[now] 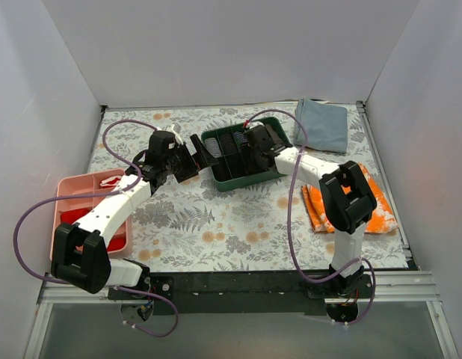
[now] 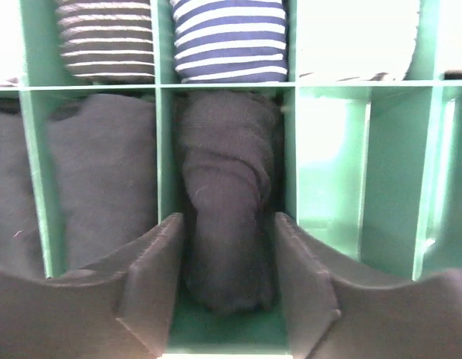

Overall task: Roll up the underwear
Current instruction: Place the underwear in the storage box.

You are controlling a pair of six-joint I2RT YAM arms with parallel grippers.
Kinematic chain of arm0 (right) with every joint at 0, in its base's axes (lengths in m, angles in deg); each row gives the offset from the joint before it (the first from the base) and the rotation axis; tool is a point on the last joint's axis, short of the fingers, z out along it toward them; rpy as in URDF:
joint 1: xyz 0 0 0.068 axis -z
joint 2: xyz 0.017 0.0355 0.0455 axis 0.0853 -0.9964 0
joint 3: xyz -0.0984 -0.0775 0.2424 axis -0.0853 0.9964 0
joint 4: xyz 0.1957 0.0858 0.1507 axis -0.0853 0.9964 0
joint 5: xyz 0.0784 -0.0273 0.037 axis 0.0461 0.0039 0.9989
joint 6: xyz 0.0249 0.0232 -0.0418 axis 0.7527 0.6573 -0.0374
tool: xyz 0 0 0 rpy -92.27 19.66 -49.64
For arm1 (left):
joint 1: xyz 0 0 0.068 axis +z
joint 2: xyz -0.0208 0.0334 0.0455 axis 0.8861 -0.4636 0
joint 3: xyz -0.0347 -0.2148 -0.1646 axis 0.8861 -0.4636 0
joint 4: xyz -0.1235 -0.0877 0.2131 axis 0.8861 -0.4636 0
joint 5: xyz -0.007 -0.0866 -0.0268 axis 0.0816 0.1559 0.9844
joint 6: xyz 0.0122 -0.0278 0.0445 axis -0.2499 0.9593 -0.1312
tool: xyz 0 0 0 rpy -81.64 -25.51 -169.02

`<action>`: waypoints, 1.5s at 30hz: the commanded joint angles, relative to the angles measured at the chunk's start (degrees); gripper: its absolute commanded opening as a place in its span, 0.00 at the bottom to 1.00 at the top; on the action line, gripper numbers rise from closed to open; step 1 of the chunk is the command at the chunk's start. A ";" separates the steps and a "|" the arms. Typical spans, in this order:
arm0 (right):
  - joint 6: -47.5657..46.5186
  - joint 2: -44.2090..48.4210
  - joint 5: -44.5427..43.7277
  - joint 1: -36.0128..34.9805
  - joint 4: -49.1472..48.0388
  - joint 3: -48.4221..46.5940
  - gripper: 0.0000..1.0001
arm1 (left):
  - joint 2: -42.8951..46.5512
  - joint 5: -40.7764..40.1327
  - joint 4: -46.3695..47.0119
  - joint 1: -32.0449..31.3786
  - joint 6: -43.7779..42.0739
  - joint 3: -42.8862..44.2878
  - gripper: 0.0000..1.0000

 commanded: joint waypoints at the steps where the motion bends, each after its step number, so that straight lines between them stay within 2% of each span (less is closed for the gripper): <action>1: -1.72 4.56 0.44 -0.23 0.49 0.98 0.66 | 1.30 0.56 0.38 0.30 -0.28 -0.70 0.98; 2: -2.16 5.09 0.96 -0.23 1.19 0.02 0.75 | 1.30 0.64 0.38 0.30 -0.19 -0.87 0.98; 3: -2.26 5.18 0.79 -0.23 2.06 -0.69 0.78 | 1.30 0.73 0.38 0.30 -0.11 -0.87 0.98; 6: -2.34 6.85 -0.17 -0.23 3.04 -1.57 0.80 | 1.38 0.73 0.47 0.30 -0.19 -1.14 0.98; 8: -2.34 8.34 -0.87 -0.23 3.13 -2.10 0.77 | 1.56 0.82 0.38 0.30 -0.28 -1.31 0.98; 11: -2.43 8.87 0.08 0.30 2.78 -2.63 0.61 | 1.65 0.82 0.38 0.30 -0.19 -1.31 0.98; 12: -2.43 8.79 0.35 0.47 2.78 -3.06 0.47 | 1.65 0.82 0.38 0.30 -0.19 -1.31 0.98; 15: -2.26 7.91 1.05 0.91 2.95 -3.42 0.24 | 1.65 0.82 0.38 0.30 -0.19 -1.14 0.98; 17: -2.26 7.21 1.84 1.09 2.60 -3.42 0.18 | 1.65 0.82 0.29 0.30 -0.19 -1.05 0.98; 22: -2.34 5.45 3.25 1.53 2.60 -3.68 0.11 | 1.39 0.64 0.20 0.30 -0.19 -1.31 0.98; 34: -1.91 4.48 6.24 1.79 2.95 0.62 0.07 | 0.33 0.73 0.20 0.30 -0.37 -1.40 0.98; 45: -1.11 4.22 4.48 1.79 5.68 2.30 0.03 | 0.16 1.17 0.91 0.30 -0.37 -3.16 0.98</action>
